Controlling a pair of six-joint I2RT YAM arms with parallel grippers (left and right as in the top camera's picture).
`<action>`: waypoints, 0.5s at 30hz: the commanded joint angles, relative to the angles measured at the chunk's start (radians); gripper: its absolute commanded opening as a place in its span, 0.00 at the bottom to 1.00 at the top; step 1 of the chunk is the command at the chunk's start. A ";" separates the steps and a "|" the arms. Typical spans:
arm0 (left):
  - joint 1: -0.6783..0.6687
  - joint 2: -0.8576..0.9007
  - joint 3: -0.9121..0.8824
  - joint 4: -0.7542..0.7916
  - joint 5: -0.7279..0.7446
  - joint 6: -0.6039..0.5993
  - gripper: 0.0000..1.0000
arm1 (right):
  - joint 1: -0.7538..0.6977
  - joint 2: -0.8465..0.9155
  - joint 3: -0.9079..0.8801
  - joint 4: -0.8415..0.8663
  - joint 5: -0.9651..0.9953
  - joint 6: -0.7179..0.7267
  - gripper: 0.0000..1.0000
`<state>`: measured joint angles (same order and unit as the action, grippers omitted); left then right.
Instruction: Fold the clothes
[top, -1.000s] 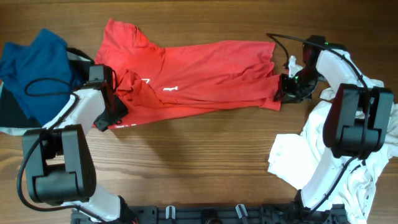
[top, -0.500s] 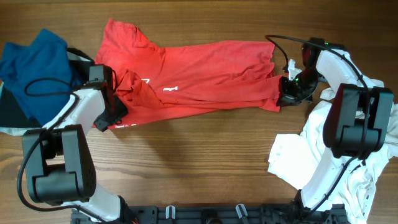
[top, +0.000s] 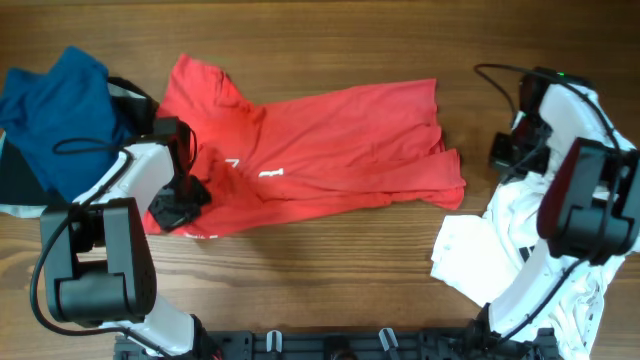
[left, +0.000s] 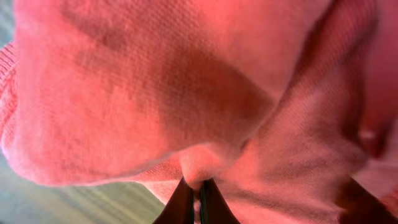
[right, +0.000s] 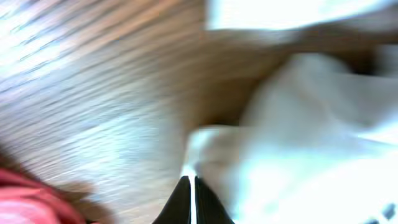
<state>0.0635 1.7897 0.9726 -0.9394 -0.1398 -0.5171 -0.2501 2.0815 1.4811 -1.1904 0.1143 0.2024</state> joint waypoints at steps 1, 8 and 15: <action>0.013 0.039 -0.072 -0.019 -0.019 0.011 0.04 | -0.021 -0.100 -0.002 0.013 0.077 0.032 0.04; 0.013 0.029 -0.072 -0.006 -0.018 0.011 0.04 | 0.009 -0.161 -0.002 0.013 -0.306 -0.272 0.14; 0.013 0.029 -0.072 -0.004 -0.014 0.011 0.22 | 0.081 -0.156 -0.064 -0.025 -0.333 -0.278 0.19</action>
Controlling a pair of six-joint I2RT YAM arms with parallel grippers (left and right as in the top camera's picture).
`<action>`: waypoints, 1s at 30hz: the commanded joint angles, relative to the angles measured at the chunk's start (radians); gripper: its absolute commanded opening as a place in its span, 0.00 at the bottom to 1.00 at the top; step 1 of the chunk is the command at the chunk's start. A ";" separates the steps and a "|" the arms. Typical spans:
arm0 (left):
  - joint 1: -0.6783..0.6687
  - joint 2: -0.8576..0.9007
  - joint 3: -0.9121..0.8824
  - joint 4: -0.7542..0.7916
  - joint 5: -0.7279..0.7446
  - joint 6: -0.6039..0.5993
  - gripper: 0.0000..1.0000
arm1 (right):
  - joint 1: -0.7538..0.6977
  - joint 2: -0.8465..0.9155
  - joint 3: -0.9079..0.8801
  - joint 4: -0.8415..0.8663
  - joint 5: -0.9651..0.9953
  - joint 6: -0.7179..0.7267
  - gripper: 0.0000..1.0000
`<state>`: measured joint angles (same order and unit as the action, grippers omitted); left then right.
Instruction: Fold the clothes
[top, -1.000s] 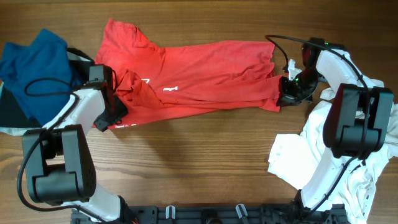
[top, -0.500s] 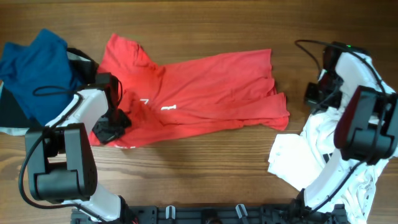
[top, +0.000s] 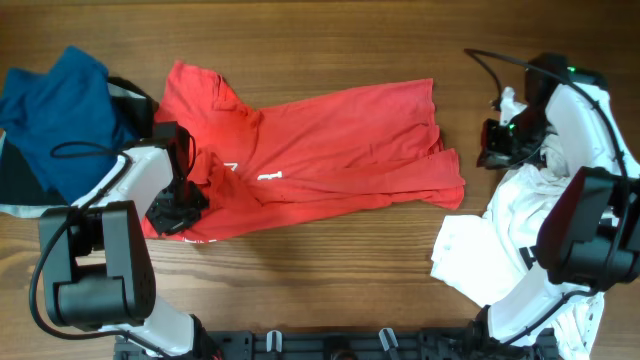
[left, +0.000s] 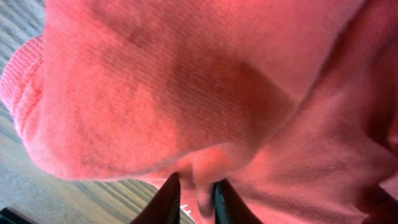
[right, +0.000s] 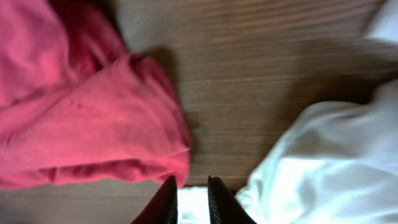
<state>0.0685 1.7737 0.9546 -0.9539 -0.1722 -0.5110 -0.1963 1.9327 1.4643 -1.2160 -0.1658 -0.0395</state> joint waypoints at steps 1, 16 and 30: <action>0.008 0.045 -0.054 0.013 0.018 0.005 0.23 | 0.037 -0.008 -0.072 0.023 -0.052 -0.035 0.20; 0.008 0.045 -0.054 0.026 0.025 0.005 0.26 | 0.049 -0.008 -0.288 0.330 -0.069 0.070 0.05; 0.008 0.045 -0.054 0.026 0.025 0.005 0.26 | 0.049 -0.181 -0.253 0.338 0.020 0.117 0.04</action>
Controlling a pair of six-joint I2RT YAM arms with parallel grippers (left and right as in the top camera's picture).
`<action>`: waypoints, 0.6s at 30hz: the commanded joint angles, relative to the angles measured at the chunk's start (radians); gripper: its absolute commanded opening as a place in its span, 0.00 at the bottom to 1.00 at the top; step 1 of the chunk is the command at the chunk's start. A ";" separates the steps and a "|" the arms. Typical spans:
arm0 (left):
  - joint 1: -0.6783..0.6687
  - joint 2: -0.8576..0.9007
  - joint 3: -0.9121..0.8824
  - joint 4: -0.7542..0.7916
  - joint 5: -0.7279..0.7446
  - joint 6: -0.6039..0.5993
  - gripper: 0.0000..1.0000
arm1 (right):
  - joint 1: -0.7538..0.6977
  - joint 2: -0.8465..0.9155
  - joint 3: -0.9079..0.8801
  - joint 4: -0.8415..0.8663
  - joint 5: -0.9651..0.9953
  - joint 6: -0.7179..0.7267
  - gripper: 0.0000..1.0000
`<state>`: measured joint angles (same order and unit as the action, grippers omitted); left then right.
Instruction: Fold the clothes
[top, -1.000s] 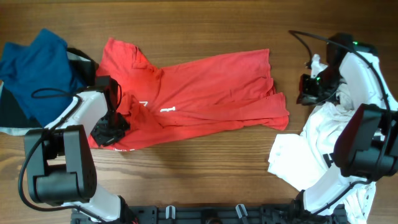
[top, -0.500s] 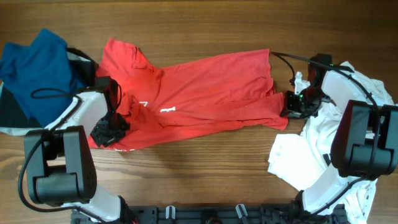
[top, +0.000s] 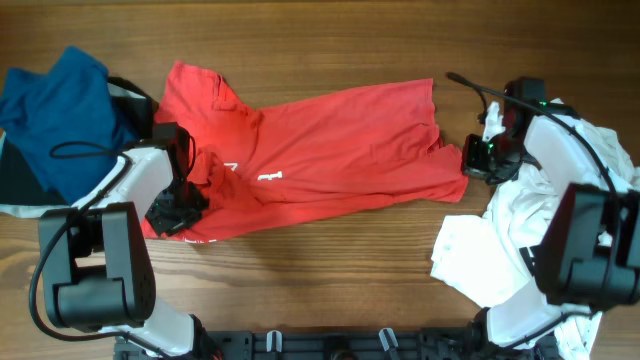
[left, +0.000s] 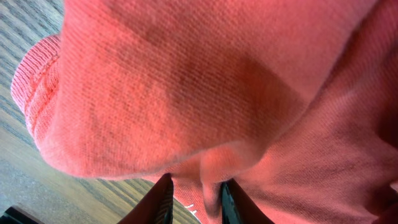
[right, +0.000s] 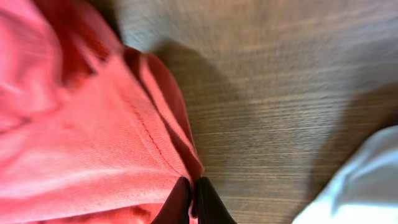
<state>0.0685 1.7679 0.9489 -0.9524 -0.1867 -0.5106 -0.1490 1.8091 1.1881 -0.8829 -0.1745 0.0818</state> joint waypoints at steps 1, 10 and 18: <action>0.008 0.051 -0.048 0.024 0.039 0.005 0.26 | 0.002 -0.060 0.024 0.004 0.029 -0.005 0.04; 0.008 0.051 -0.048 0.024 0.039 0.005 0.26 | 0.002 -0.059 0.023 -0.011 0.025 -0.030 0.09; 0.008 0.051 -0.048 0.024 0.039 0.005 0.26 | 0.002 -0.059 0.012 -0.013 0.026 -0.030 0.15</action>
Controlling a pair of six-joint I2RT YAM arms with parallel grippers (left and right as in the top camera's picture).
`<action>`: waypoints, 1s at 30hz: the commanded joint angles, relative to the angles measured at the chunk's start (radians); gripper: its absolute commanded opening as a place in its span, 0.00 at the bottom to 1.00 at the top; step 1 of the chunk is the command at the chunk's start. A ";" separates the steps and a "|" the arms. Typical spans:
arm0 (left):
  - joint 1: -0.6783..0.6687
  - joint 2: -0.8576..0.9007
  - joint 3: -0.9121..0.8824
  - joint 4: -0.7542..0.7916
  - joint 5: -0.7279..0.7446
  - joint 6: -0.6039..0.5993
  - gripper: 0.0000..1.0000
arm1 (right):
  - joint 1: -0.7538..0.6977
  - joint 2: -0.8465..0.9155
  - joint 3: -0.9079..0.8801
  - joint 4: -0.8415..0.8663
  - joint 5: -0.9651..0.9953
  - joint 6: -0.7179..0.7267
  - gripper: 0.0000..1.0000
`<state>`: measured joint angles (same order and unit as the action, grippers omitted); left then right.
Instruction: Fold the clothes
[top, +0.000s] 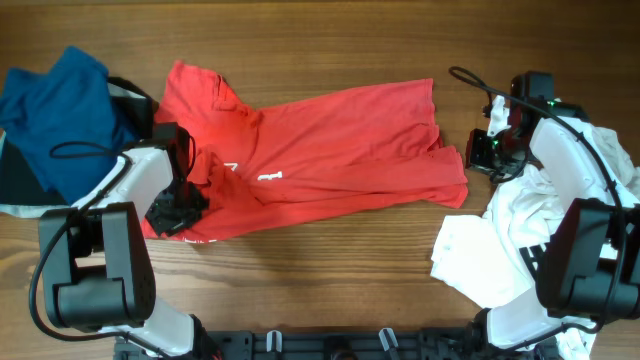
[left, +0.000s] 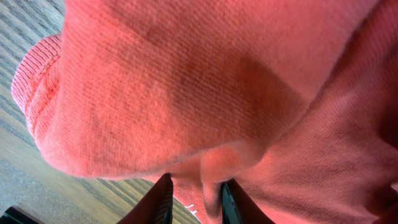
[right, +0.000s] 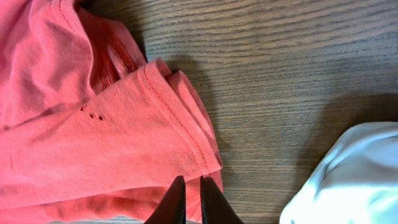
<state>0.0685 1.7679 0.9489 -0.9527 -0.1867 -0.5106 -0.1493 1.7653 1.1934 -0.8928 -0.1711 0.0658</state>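
A red shirt (top: 320, 150) lies spread and wrinkled across the middle of the wooden table. My left gripper (top: 178, 210) rests on its lower left corner. In the left wrist view it is open (left: 194, 186), and a loose fold of the red shirt (left: 186, 81) stands between the fingers. My right gripper (top: 482, 152) hovers at the shirt's right edge. In the right wrist view its fingers (right: 193, 182) are slightly apart above the stitched hem of the red shirt (right: 180, 124), holding nothing.
A heap of white clothes (top: 520, 250) lies at the right, under and beside the right arm, with its edge in the right wrist view (right: 348, 174). A blue garment (top: 60, 110) on dark cloth lies at far left. Bare wood (top: 330, 270) runs along the front.
My right gripper was low on the shirt's right hem with its fingers together. Now it is higher and a little to the right, fingers slightly apart. The left gripper is unchanged.
First my left gripper was shut on a fold at the shirt's lower left, and the right was shut by the white heap. Then the left jaws had parted and the right stood open near the shirt's right edge. Later the right closed at the hem; now it is off it.
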 joint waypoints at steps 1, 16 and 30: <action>0.008 0.051 -0.048 0.024 0.039 0.005 0.26 | 0.002 -0.015 -0.001 -0.003 0.022 -0.014 0.22; 0.008 0.051 -0.048 0.027 0.039 0.005 0.26 | 0.002 0.027 -0.108 0.077 0.022 0.016 0.24; 0.008 0.051 -0.048 0.028 0.039 0.005 0.27 | 0.002 0.029 -0.175 0.170 0.021 0.043 0.18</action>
<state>0.0685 1.7679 0.9489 -0.9520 -0.1867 -0.5106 -0.1490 1.7748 1.0241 -0.7326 -0.1593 0.0925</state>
